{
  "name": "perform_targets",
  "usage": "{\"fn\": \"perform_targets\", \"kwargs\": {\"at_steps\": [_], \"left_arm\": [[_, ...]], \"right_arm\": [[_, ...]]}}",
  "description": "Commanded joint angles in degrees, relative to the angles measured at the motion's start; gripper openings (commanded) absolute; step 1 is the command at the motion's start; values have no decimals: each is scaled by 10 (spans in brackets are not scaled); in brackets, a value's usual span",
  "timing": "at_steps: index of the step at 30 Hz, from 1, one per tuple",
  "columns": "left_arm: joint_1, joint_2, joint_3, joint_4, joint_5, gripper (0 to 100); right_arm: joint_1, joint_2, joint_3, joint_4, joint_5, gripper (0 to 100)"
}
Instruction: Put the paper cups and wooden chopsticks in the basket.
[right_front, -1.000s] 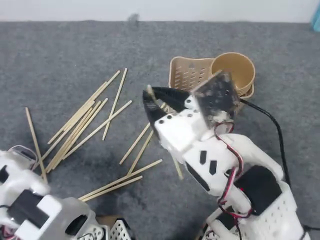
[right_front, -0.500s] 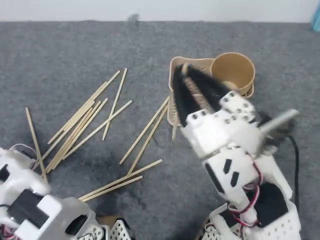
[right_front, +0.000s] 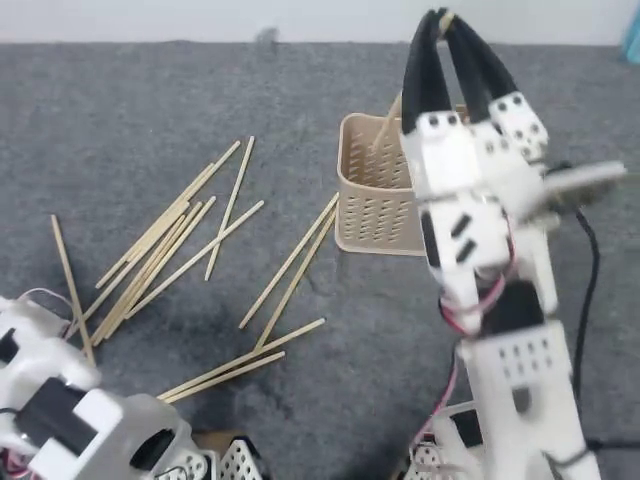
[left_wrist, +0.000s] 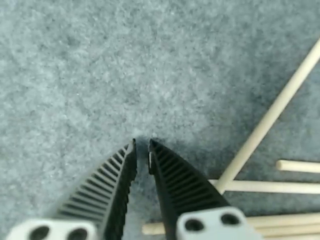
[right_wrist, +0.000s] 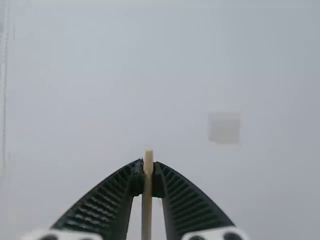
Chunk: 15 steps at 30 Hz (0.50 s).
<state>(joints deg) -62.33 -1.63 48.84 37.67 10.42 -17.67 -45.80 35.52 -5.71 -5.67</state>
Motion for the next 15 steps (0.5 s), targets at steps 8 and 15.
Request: {"fn": "perform_targets", "kwargs": {"at_steps": [8, 15], "left_arm": [[2, 0, -15, 3, 1, 37], [2, 0, -15, 3, 1, 37]], "right_arm": [[13, 126, 32, -25, -59, 8], [13, 137, 115, -29, -62, 8]]}}
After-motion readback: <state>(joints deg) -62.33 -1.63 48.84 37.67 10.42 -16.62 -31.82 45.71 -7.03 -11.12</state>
